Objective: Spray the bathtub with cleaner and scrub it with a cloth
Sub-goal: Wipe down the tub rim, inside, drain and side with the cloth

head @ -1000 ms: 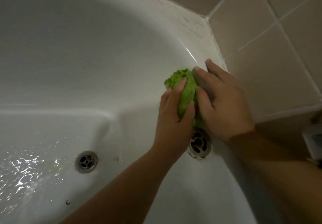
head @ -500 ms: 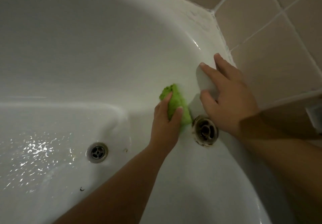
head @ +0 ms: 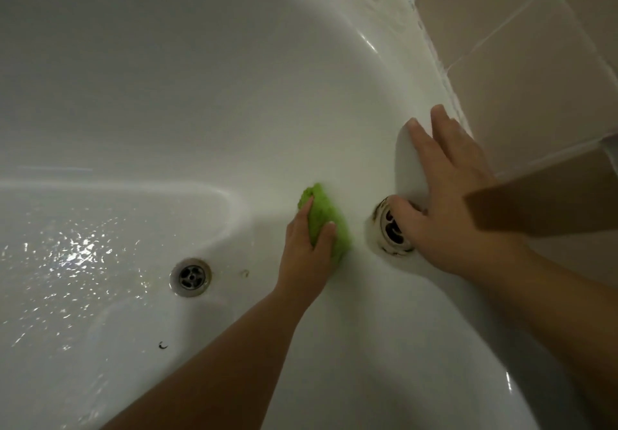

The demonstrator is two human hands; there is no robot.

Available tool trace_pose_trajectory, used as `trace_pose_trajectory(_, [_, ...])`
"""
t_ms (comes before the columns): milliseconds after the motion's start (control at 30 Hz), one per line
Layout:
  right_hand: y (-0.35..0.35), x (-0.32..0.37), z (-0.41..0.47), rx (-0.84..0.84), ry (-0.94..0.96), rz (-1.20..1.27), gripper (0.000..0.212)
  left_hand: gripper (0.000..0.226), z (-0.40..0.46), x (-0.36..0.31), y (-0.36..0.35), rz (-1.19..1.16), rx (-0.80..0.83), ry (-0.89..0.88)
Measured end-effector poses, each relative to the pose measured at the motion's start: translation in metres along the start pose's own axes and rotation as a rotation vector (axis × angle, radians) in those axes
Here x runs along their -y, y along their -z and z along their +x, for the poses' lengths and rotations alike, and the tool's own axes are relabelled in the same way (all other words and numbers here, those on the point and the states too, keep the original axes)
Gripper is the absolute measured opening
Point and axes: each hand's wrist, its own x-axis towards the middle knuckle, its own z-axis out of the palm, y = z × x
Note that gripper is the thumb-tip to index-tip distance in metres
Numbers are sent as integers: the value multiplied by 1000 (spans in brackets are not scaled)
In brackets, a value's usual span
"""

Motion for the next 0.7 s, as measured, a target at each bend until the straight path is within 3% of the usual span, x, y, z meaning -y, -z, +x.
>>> trace_pose_trajectory(133, [-5,-3,0,-11,40,-28,72,64,15,36,6,140,-103,244])
trace_pose_trajectory(200, [-5,-4,0,-12,49,-20,66,65,19,30,5,103,-112,328])
trace_pose_trajectory(300, [-3,-3,-1,-10,19,20,62,70,-5,-8,-7,-23,-46,157])
trace_pose_trajectory(400, [-3,-5,-8,-14,6,59,60,59,-46,-36,-15,18,77,-144])
trace_pose_trajectory(467, [-4,-10,-21,-6,0,77,59,58,-55,-31,-12,55,115,-234])
trace_pose_trajectory(533, [-4,-14,-36,5,-11,79,57,64,-50,-7,-3,94,114,-195])
trace_pose_trajectory(700, [-5,-17,-47,2,-18,69,58,67,-22,62,30,371,49,86])
